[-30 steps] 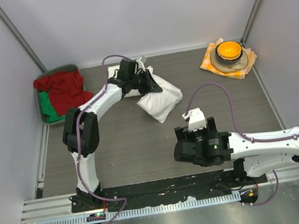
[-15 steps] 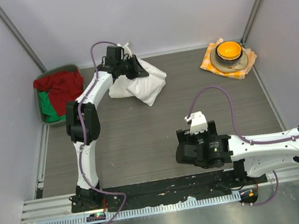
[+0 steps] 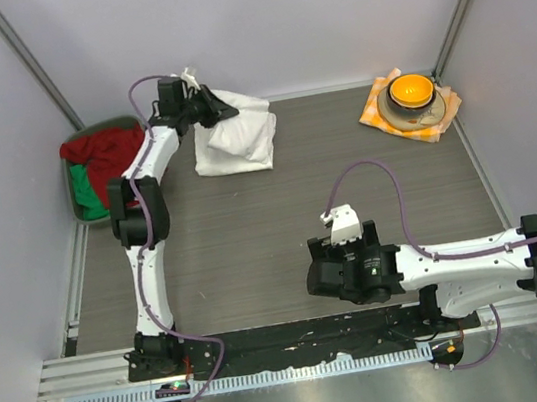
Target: Fold and stack the t-shirts
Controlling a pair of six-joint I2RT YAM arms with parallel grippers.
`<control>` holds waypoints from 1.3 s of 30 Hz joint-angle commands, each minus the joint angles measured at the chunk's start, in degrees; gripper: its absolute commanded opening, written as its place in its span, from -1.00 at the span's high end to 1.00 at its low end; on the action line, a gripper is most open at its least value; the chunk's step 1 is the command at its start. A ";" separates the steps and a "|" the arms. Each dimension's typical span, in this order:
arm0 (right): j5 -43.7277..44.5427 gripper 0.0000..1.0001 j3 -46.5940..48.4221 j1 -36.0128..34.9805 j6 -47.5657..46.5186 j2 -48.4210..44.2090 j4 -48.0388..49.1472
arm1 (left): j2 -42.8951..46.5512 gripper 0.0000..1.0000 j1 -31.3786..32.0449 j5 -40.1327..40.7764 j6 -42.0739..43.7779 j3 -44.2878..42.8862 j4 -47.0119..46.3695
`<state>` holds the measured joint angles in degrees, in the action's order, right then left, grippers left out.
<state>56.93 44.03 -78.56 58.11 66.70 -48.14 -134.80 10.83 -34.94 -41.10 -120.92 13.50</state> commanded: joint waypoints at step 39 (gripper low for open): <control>-18.28 -0.98 19.92 24.63 -28.64 11.16 23.34 | 20.09 -0.99 -12.94 20.16 1.74 5.60 22.00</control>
<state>52.14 56.29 -64.47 40.53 74.91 -39.27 -123.61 -1.91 -19.22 -39.72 -117.32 28.23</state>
